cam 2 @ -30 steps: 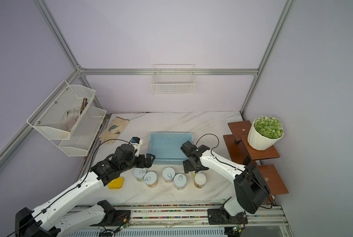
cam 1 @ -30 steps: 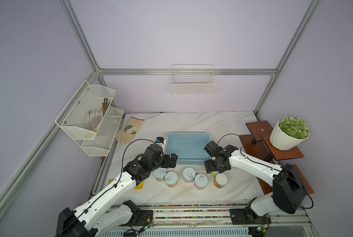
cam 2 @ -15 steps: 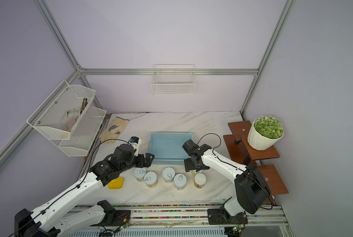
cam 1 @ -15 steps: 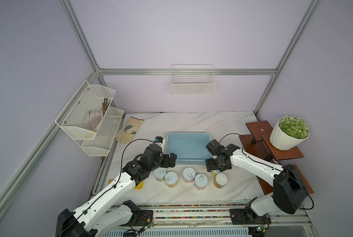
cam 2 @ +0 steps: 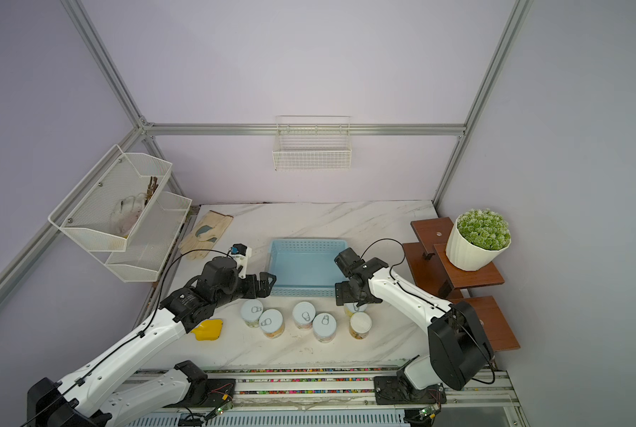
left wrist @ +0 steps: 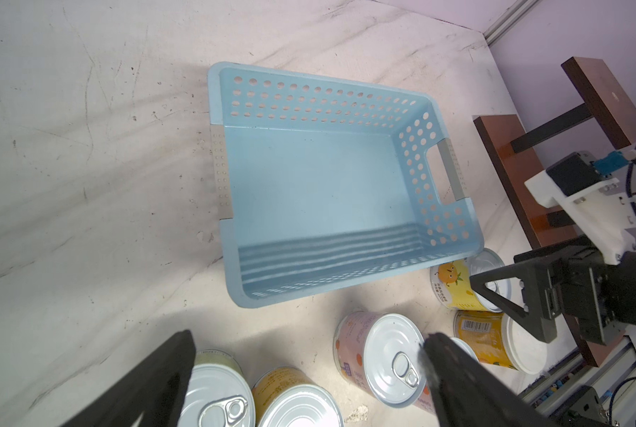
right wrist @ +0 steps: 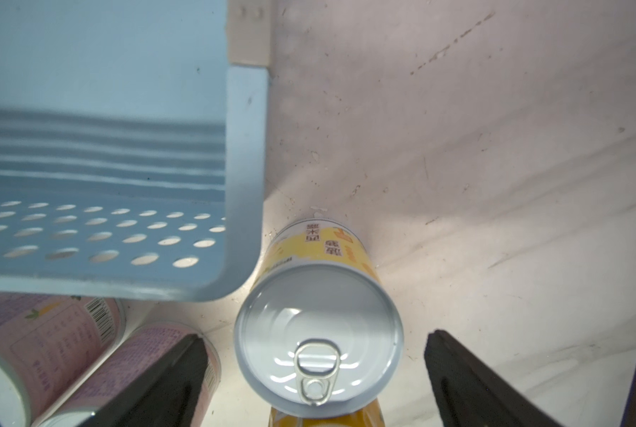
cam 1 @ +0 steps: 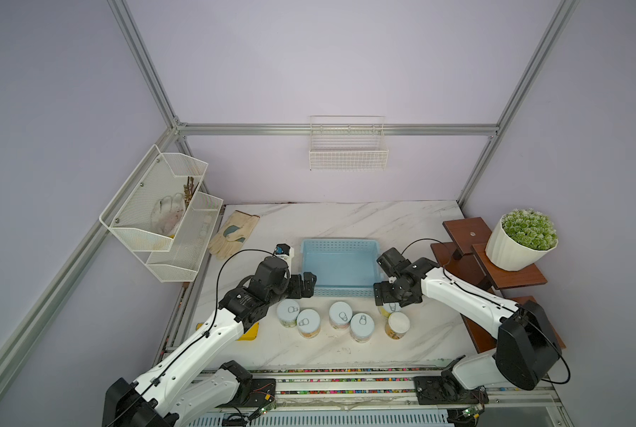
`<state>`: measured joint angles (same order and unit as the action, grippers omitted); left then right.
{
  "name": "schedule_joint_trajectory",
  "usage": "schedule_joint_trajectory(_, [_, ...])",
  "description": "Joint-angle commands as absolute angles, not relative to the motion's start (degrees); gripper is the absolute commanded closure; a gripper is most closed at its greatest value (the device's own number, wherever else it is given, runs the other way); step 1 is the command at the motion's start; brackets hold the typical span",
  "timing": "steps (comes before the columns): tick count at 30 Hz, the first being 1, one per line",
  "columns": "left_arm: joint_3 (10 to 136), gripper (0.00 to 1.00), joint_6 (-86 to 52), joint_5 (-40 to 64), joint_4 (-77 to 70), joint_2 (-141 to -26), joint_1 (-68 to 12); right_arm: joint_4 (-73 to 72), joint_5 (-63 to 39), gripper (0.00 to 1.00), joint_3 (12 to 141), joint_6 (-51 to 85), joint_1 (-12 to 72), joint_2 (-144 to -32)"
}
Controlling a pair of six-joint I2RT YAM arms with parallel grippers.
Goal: Put the canned food in the basket
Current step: Pick up the canned food from the center of the board.
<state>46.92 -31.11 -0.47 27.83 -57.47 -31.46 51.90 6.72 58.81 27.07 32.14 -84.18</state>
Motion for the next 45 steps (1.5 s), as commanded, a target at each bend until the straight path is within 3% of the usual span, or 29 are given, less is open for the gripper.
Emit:
schedule_joint_trajectory(1, [46.31,0.0,-32.1,0.74,25.97,-57.63,-30.9,50.74,5.91,0.02,57.74,26.39,31.92,-85.57])
schedule_joint_trajectory(5, [46.69,0.0,-29.8,4.78,25.77,-57.92,-30.85,51.06,7.19,0.05,57.32,26.8,31.81,-86.53])
schedule_joint_trajectory(10, [44.25,0.0,-27.31,21.04,16.45,-56.8,-31.16,50.64,6.12,0.05,57.04,26.72,31.26,-87.01])
schedule_joint_trajectory(18, [42.94,0.0,-26.49,26.59,11.67,-53.98,-31.55,50.01,5.19,0.09,57.28,26.41,30.92,-87.7])
schedule_joint_trajectory(33, [42.89,0.0,-26.36,25.68,11.9,-52.75,-31.55,50.07,5.34,0.21,57.04,26.34,30.47,-87.58])
schedule_joint_trajectory(39, [44.09,0.0,-28.04,21.68,12.83,-51.74,-31.56,53.51,7.57,0.29,57.64,27.4,30.46,-82.92])
schedule_joint_trajectory(45, [41.3,0.0,-28.11,20.81,6.3,-49.45,-31.57,60.78,11.77,0.31,62.48,28.47,30.58,-76.75])
